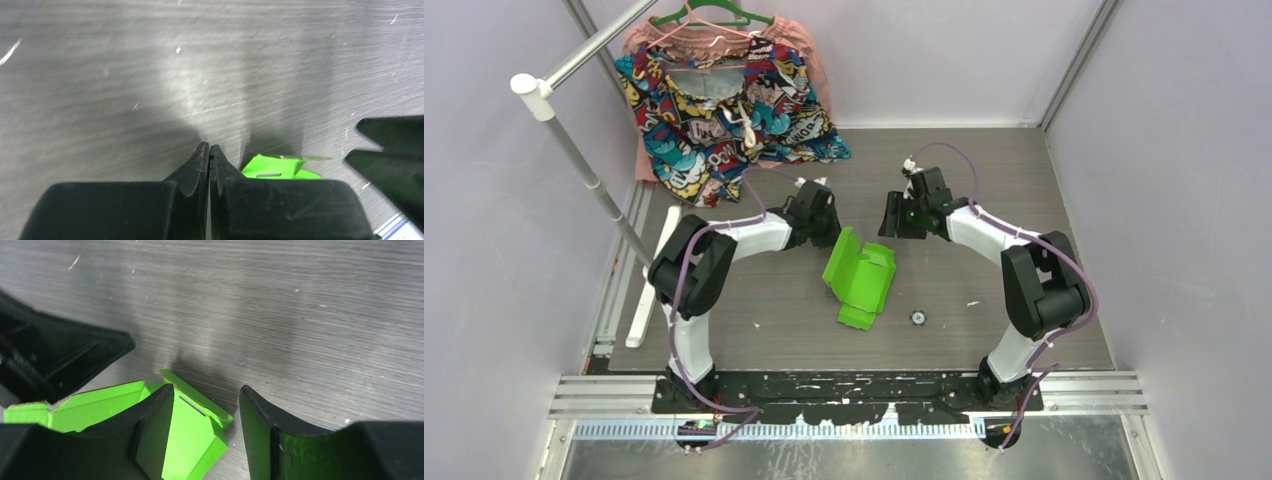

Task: Fold the paper box
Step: Fold the paper box at the center of the board.

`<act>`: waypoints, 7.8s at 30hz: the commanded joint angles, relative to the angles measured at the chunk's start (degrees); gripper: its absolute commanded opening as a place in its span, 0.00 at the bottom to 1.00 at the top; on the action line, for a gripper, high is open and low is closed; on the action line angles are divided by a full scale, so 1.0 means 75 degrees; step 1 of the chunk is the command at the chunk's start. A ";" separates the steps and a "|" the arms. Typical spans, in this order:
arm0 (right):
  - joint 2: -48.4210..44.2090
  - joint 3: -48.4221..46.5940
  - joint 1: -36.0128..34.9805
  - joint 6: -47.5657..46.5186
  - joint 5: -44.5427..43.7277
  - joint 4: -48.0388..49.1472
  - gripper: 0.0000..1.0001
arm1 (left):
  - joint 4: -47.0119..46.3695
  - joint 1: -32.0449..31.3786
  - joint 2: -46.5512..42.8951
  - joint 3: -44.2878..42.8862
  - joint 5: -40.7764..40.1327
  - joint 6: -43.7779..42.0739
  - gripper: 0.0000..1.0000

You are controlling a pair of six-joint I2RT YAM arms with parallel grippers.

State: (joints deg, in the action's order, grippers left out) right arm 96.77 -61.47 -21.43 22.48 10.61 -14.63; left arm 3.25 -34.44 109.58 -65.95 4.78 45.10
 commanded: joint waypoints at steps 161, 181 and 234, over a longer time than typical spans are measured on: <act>-0.2187 0.1282 -0.2865 -0.0174 -0.3963 -0.0403 0.45 | 0.3463 -0.2019 0.0059 -0.1329 -0.0976 -0.0781 0.19; -0.3901 0.1827 -0.1015 0.0612 -0.2266 -0.1108 0.53 | 0.4090 -0.2018 0.0236 -0.1864 -0.1582 -0.0963 0.17; -0.1463 0.3500 -0.0482 0.4235 0.0647 0.2557 0.58 | 0.3186 -0.0785 -0.0453 0.0410 -0.1824 -0.0704 0.14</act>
State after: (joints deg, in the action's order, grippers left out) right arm 84.77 -35.33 -23.83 51.86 14.15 -0.91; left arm 27.68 -40.36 103.11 -64.31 -9.76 40.01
